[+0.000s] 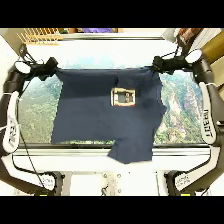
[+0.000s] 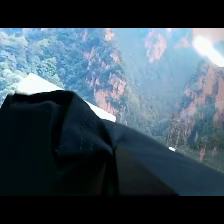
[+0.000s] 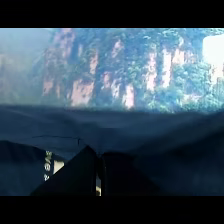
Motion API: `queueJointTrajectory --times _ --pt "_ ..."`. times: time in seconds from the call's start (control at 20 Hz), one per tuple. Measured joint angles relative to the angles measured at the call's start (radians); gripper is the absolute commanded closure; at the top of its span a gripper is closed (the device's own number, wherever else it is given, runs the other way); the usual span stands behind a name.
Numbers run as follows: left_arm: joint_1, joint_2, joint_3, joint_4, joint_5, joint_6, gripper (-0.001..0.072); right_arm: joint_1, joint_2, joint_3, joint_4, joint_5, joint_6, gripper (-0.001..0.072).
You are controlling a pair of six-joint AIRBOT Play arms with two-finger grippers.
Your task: Fold the clothes and pants, and hang the long-sleeved shirts on hangers.
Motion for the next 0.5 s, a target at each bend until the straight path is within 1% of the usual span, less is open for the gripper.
queueJointTrajectory --times 0.25,0.4,0.5 --pt "-0.016 -0.169 0.151 -0.053 -0.014 0.001 0.0696 -0.001 -0.076 0.0 0.021 -0.121 0.0 0.0697" --pt "-0.012 -0.209 0.222 -0.061 -0.037 0.002 0.0696 -0.002 -0.07 0.0 -0.038 -0.133 0.004 0.0697" --pt "-0.005 -0.22 0.249 -0.063 -0.051 0.002 0.0696 -0.001 -0.055 0.0 -0.11 -0.115 0.037 0.0698"
